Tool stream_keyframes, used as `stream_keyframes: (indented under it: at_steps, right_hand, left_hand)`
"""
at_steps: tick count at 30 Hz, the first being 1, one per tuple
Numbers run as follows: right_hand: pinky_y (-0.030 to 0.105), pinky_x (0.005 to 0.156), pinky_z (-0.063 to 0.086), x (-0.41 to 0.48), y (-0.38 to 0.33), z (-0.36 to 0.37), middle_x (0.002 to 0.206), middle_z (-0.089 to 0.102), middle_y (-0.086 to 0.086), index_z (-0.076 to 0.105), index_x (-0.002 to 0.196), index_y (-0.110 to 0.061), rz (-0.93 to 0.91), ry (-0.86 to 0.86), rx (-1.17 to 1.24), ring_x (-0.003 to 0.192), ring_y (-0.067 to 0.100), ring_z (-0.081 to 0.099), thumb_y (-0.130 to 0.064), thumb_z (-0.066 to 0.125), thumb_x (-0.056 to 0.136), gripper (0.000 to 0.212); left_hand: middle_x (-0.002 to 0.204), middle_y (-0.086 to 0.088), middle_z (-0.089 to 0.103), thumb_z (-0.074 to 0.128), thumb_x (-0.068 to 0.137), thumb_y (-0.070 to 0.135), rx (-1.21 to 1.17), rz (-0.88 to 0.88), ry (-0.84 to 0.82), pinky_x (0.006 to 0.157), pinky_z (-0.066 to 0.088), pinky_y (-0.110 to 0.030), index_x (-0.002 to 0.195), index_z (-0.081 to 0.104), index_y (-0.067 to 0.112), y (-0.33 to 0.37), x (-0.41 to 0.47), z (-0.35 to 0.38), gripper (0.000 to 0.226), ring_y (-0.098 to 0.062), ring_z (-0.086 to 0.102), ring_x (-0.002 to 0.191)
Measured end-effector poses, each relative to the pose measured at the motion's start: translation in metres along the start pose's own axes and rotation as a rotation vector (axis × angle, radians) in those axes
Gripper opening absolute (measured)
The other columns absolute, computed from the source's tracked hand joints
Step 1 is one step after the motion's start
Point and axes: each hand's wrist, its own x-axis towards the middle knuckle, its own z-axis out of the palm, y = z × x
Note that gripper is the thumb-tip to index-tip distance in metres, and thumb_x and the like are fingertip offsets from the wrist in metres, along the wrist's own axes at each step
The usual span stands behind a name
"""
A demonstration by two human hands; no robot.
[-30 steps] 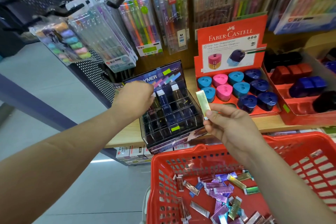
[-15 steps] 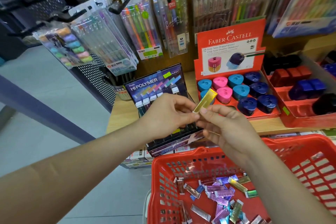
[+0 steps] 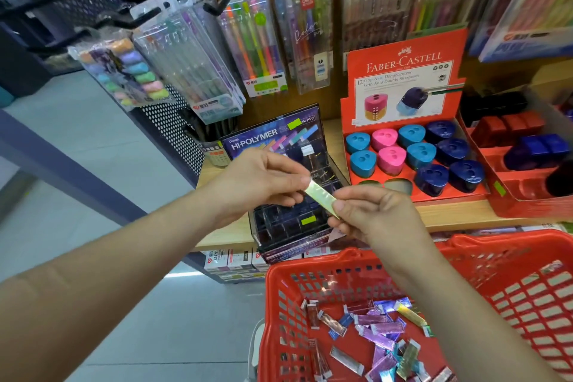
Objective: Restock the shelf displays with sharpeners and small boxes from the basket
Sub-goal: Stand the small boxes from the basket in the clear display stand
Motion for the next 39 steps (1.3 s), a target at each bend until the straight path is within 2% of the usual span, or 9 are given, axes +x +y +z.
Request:
stream_keyframes:
  at_steps: [3,6,8,12,19,25,30,34,39]
  right_hand:
    - [0.023,0.058,0.056,0.001,0.004,0.005,0.071,0.073,0.004,0.070,0.084,-0.016,-0.065,0.014,-0.090,0.065,0.015,0.069,-0.004,0.069,0.087,0.013]
    - [0.017,0.065,0.051,0.007,0.010,-0.001,0.077,0.067,-0.003,0.070,0.086,-0.023,-0.232,0.181,-0.384,0.069,0.007,0.061,-0.008,0.068,0.087,0.015]
    - [0.015,0.073,0.045,0.010,0.010,-0.009,0.087,0.059,-0.011,0.068,0.099,-0.025,-0.297,0.234,-0.587,0.081,0.005,0.057,-0.011,0.068,0.086,0.019]
    - [0.029,0.094,0.046,0.016,0.016,-0.020,0.113,0.062,-0.002,0.062,0.124,-0.022,-0.244,0.139,-0.753,0.108,0.014,0.059,-0.015,0.067,0.088,0.037]
    - [0.019,0.083,0.045,0.018,0.024,-0.023,0.105,0.067,-0.008,0.065,0.122,-0.026,-0.273,0.126,-0.733,0.096,0.006,0.063,-0.014,0.067,0.089,0.035]
    - [0.026,0.082,0.055,0.021,0.032,-0.026,0.093,0.072,-0.010,0.071,0.104,-0.025,-0.339,0.151,-0.696,0.089,0.004,0.068,-0.014,0.069,0.088,0.020]
    - [0.023,0.076,0.055,0.027,0.035,-0.028,0.086,0.071,-0.015,0.071,0.096,-0.029,-0.355,0.153,-0.650,0.081,0.000,0.067,-0.015,0.069,0.088,0.016]
    - [0.034,0.074,0.058,0.029,0.035,-0.030,0.084,0.072,-0.013,0.071,0.096,-0.027,-0.350,0.143,-0.629,0.080,0.003,0.067,-0.016,0.068,0.089,0.013]
    - [0.021,0.073,0.054,0.028,0.033,-0.030,0.085,0.070,-0.016,0.070,0.094,-0.030,-0.369,0.142,-0.659,0.081,-0.001,0.065,-0.016,0.068,0.089,0.015]
  left_hand:
    - [0.074,-0.013,0.073,0.071,0.079,0.000,0.027,-0.002,0.049,0.061,0.058,-0.019,0.087,0.073,0.003,-0.002,0.001,-0.006,0.009,-0.014,0.069,0.065]
    - [0.070,-0.006,0.072,0.069,0.082,-0.001,0.202,0.097,0.224,0.061,0.056,-0.019,0.081,0.073,0.011,-0.003,0.010,-0.029,0.013,-0.014,0.069,0.066]
    - [0.070,-0.006,0.071,0.069,0.083,0.002,0.393,0.163,0.373,0.063,0.057,-0.019,0.082,0.072,0.014,0.000,0.013,-0.048,0.012,-0.014,0.067,0.065]
    - [0.070,0.000,0.068,0.068,0.086,0.008,0.650,0.217,0.531,0.063,0.054,-0.024,0.085,0.070,0.015,-0.004,0.012,-0.067,0.007,-0.017,0.068,0.069]
    - [0.074,0.010,0.065,0.069,0.087,0.018,0.795,0.357,0.551,0.075,0.052,-0.026,0.093,0.073,0.015,-0.010,0.026,-0.049,0.007,-0.007,0.062,0.072]
    - [0.088,0.001,0.071,0.068,0.087,0.019,0.837,0.400,0.525,0.084,0.052,-0.027,0.098,0.075,0.014,-0.006,0.043,-0.032,0.013,-0.012,0.065,0.081]
    - [0.079,0.004,0.069,0.069,0.086,0.018,0.856,0.398,0.525,0.076,0.053,-0.024,0.092,0.075,0.015,0.003,0.042,-0.036,0.009,-0.011,0.065,0.076]
    - [0.081,0.003,0.069,0.068,0.087,0.019,1.003,0.375,0.459,0.079,0.053,-0.026,0.092,0.074,0.014,-0.002,0.040,-0.042,0.010,-0.012,0.064,0.078]
    - [0.089,-0.002,0.073,0.064,0.090,0.023,1.138,0.373,0.378,0.083,0.054,-0.036,0.099,0.072,0.014,-0.024,0.045,-0.042,0.015,-0.020,0.066,0.085]
